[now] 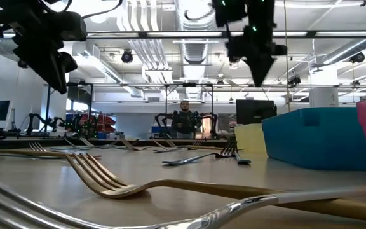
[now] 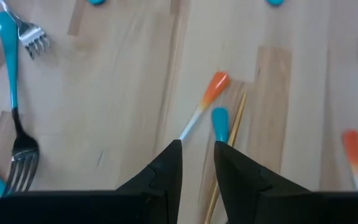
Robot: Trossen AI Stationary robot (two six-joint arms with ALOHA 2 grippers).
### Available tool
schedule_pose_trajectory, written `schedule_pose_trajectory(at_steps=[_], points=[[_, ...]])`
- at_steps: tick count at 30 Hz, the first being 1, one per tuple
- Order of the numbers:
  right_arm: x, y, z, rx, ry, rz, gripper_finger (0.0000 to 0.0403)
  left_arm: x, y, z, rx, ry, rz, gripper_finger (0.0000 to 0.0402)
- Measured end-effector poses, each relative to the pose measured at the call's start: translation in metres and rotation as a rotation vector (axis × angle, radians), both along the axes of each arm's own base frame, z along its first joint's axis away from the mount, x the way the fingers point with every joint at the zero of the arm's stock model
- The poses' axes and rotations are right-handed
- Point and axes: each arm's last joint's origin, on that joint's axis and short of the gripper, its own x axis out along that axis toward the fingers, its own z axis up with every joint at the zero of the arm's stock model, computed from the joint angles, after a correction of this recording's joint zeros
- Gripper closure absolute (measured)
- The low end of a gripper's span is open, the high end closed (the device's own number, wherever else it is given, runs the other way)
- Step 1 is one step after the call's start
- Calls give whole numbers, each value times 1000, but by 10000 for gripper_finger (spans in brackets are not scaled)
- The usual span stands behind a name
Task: Sort silverware by color (type)
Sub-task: Put the orange fork into the yellow bin
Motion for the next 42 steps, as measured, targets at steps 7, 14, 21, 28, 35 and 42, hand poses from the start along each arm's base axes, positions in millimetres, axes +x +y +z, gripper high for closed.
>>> schedule_pose_trajectory(at_steps=[7, 14, 21, 28, 35, 42], points=[[-33, -39, -52, 76, 197, -17, 388, 8, -1, 4, -39, -89, 47, 324], [-54, -55, -80, 118, 259, -22, 385, 23, -1, 11, -40, -235, 101, 324], [-54, -59, -82, 121, 259, 46, 384, 35, 2, 8, 30, -288, 210, 324], [-47, -63, -83, 163, 154, 135, 383, 43, 1, -3, -10, -233, 281, 324], [-49, -70, -88, 247, 95, 193, 383, 43, 1, -9, -34, -189, 331, 324], [-59, -71, -96, 373, 98, 252, 383, 33, 2, -9, -38, -131, 349, 324]])
